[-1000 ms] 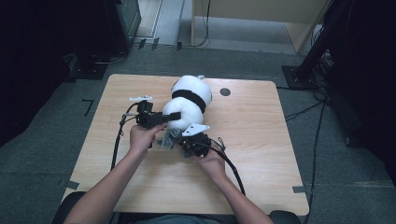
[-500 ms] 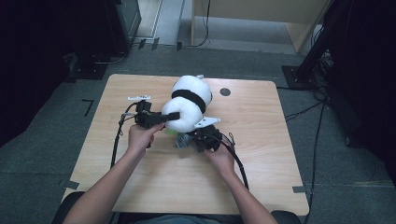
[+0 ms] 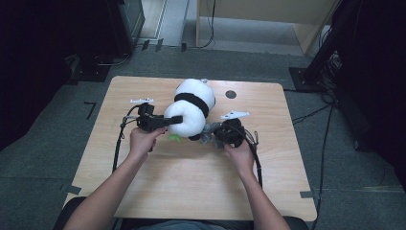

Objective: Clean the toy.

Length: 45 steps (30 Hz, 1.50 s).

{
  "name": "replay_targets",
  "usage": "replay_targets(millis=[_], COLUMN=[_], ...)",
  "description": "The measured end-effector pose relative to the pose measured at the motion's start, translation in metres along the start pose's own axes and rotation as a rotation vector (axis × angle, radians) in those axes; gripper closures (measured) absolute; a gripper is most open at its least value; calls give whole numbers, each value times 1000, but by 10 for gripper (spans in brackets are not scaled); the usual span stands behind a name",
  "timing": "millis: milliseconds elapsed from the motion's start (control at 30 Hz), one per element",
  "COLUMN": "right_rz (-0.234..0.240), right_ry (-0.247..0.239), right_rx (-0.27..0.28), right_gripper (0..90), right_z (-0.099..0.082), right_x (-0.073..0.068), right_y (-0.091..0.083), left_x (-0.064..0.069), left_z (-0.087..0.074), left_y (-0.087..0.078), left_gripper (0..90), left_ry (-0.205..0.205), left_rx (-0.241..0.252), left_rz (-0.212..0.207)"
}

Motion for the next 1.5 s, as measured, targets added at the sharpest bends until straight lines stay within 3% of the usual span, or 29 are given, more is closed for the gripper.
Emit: replay_targets(millis=[100, 167, 233, 400, 567, 667, 933, 1100, 1167, 1233, 1500], right_rz=[19, 20, 38, 98, 159, 157, 208, 253, 248, 234, 279], right_ry=[54, 56, 51, 14, 1, -17, -41, -83, -123, -155, -187], right_rx=[67, 107, 127, 156, 144, 129, 114, 85, 79, 87, 85], right_gripper=[791, 790, 790, 791, 791, 791, 791, 790, 791, 792, 798], right_z=[9, 17, 24, 37, 41, 41, 41, 37, 33, 29, 19], right_x=[9, 9, 4, -22, -45, -52, -73, -98, -106, -112, -125], right_y=[-17, -28, -36, -44, -40, -36, -29, -18, -12, -8, 3], left_x=[-1, 0, 2, 8, 15, 16, 15, 17, 17, 15, 12], left_z=[-2, -4, -6, -9, -12, -12, -13, -15, -16, -16, -13], left_y=[2, 5, 8, 13, 15, 16, 17, 19, 19, 19, 15], left_gripper=[451, 451, 451, 450, 449, 448, 447, 449, 450, 450, 449], left_ry=[6, 8, 6, 31, 44, 51, 44, 55, 61, 47, 18], left_rx=[-10, -21, -27, -39, -39, -28, -33, -48, -57, -59, -42], left_rz=[10, 13, 4, 0, -2, 12, 27, 33, 42, 40, 34])
Point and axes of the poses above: each handheld gripper's, and its own axes: y roughly forward along the jaws, z roughly out of its top, x roughly to its right, the point moved 8 cm from there along y, roughly forward along the jaws, and after that the axes turned 5 degrees about z, right-handed, at the moved point
